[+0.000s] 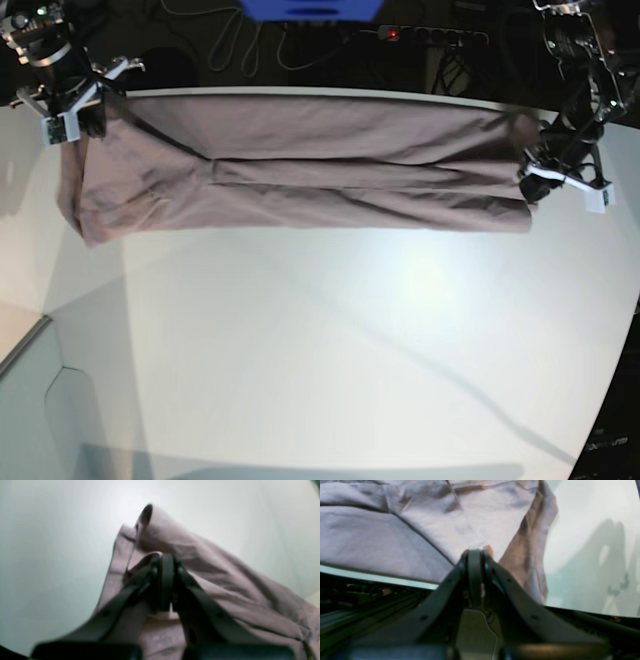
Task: Layout the t-shirt on the table in an organized manner, then fold the t-shirt properly
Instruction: 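Hold the strip ends with both grippers and pull them apart taut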
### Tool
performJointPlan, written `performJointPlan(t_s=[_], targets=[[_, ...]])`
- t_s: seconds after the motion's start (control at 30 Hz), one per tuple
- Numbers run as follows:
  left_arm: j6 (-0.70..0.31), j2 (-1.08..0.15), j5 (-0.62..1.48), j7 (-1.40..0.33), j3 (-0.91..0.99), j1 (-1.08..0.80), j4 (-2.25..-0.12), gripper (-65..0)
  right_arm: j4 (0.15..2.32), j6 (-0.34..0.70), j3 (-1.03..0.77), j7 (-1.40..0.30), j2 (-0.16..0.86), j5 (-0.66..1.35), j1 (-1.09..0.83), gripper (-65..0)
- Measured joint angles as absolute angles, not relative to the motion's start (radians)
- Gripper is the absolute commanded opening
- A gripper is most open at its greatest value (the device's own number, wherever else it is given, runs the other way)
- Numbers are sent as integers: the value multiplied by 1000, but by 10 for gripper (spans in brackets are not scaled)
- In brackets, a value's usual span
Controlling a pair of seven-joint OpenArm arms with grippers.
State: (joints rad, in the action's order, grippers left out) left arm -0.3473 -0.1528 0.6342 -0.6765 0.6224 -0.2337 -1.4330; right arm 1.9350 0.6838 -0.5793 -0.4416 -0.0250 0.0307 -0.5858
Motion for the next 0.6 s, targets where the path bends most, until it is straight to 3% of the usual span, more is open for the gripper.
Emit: performJointPlan(t_s=[0.6], targets=[[-348, -163, 634, -680, 647, -233, -1432, -649, 1911, 684, -574, -376, -30, 25, -648, -650]])
